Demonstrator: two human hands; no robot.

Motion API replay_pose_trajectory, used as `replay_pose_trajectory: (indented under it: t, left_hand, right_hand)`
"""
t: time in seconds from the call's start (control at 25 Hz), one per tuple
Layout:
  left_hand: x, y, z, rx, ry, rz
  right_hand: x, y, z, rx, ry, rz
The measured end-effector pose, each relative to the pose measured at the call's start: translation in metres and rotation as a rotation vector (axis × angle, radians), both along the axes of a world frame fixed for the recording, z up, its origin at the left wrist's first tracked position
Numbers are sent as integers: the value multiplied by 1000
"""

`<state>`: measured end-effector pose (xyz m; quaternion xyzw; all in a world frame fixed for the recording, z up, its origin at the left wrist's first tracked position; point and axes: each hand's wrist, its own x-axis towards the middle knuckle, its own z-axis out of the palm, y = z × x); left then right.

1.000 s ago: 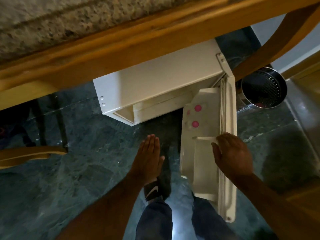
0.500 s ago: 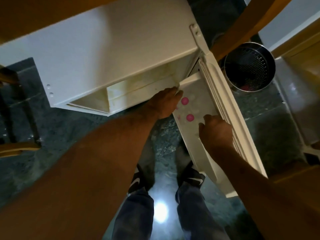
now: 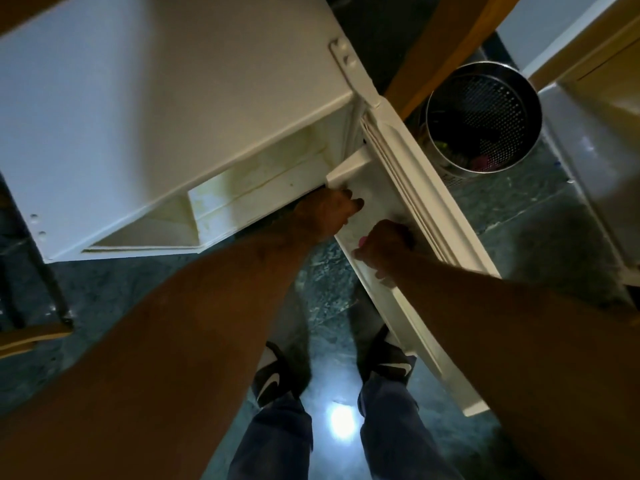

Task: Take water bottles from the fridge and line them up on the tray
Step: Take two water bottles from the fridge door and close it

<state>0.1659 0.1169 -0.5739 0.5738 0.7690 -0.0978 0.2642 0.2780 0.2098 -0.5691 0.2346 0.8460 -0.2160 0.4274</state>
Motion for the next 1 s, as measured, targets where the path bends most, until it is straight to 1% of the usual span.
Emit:
replay_pose_trajectory:
  t: [0.04, 0.08, 0.12, 0.16, 0.2, 0.24, 0.4, 0.44, 0.52, 0.64, 0.76, 0.88, 1.0]
  left_hand:
    - [-2, -2, -2, 22, -19, 34]
    - [-1, -5, -4, 35, -43, 71]
    - [1, -8, -5, 37, -60, 101]
    - [3, -11, -5, 35, -68, 124]
    - [5, -14, -4, 41, -73, 148]
    - [6, -18, -2, 61, -87, 191]
    - [13, -40, 21, 182, -206, 416]
    - [16, -47, 30, 215, -211, 445]
    - [23, -60, 54, 292, -174, 475]
    - [27, -76, 107, 399, -132, 489]
    - [19, -83, 175, 490, -129, 497]
    - [9, -75, 247, 609, -53, 378]
    - [5, -45, 305, 780, -32, 277]
  right_hand:
    - [0, -1, -4, -16, 39, 23]
    - [-1, -1, -12, 24, 71, 56]
    - [1, -4, -14, 55, 87, 30]
    - [-1, -6, -18, 52, 111, -10]
    - [-1, -8, -18, 54, 165, -101]
    - [-2, -9, -18, 54, 207, -131]
    - [-3, -11, -1, 44, 283, -316]
    - [0, -13, 9, 37, 283, -340]
    - [7, -20, 32, 42, 351, -385]
    - [21, -28, 88, 92, 463, -447]
    - [35, -25, 163, 101, 589, -434]
    - [49, 0, 247, 92, 658, -457]
    - [73, 42, 317, 177, 744, -459]
